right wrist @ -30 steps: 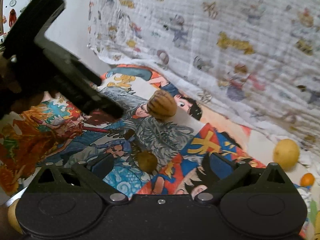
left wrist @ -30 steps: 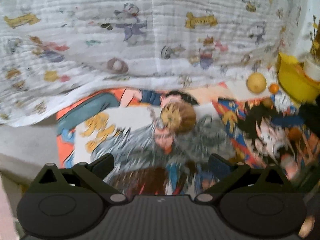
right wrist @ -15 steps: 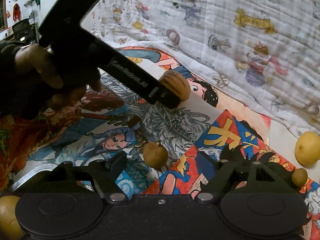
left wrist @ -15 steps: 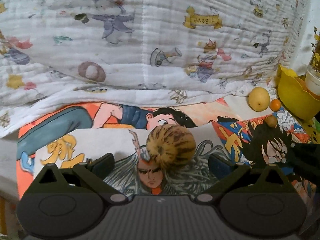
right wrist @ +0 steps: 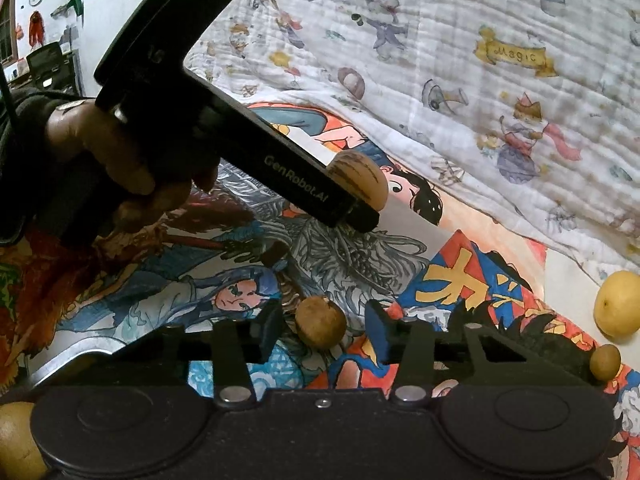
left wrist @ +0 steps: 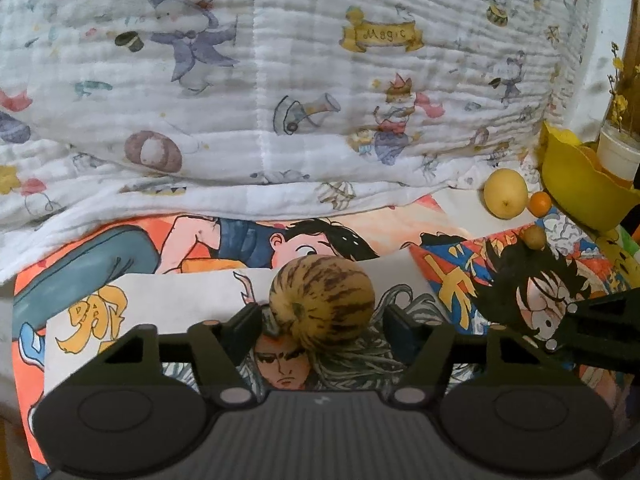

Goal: Organize fruits
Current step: 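Grasp the striped fruit with the left tool while the right tool grasps the small potato, then carry the striped fruit and small potato back over the metal tray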

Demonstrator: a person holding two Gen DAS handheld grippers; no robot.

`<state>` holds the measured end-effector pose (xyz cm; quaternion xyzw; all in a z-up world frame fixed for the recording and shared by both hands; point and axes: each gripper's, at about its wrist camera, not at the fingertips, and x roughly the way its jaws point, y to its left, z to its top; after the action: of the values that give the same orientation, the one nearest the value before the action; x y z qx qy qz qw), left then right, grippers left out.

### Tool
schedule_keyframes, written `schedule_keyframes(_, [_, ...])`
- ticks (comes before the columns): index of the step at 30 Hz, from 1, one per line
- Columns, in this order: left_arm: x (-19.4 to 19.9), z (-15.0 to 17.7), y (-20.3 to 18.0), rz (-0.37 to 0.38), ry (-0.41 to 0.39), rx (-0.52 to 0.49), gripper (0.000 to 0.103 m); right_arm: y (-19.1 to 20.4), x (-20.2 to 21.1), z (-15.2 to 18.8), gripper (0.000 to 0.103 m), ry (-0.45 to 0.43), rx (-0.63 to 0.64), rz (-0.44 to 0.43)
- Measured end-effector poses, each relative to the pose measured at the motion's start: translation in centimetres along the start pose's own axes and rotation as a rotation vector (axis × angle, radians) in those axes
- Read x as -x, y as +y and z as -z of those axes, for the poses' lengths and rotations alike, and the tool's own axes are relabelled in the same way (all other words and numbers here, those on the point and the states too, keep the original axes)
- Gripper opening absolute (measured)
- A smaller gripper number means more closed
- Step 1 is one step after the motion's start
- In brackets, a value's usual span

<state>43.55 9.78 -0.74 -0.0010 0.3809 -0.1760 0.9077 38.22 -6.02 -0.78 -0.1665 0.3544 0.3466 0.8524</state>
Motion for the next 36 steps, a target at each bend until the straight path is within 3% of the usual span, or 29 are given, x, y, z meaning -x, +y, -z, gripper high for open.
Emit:
schedule_keyframes(6, [-0.1,-0.2,0.5,0.015,0.001,0.032,0.059,0.1,0.0,-0.1,0.029,0.010,-0.001,-0.009])
schedule_keyframes(17, [1.3,1.5,-0.3,0.039,-0.008,0.026,0.057,0.9,0.8,0.4,0.028,-0.003,-0.025,-0.007])
schedule_keyframes(23, [3.0,2.8,-0.6,0.067,-0.005,0.071,0.057,1.6,2.3,0.8,0.028,-0.030,-0.038,-0.007])
schedule_keyframes(36, [8.3,6.4,-3.6,0.172,-0.075,0.048,0.057,2.3,6.4,2.7,0.028,-0.055,-0.062,-0.005])
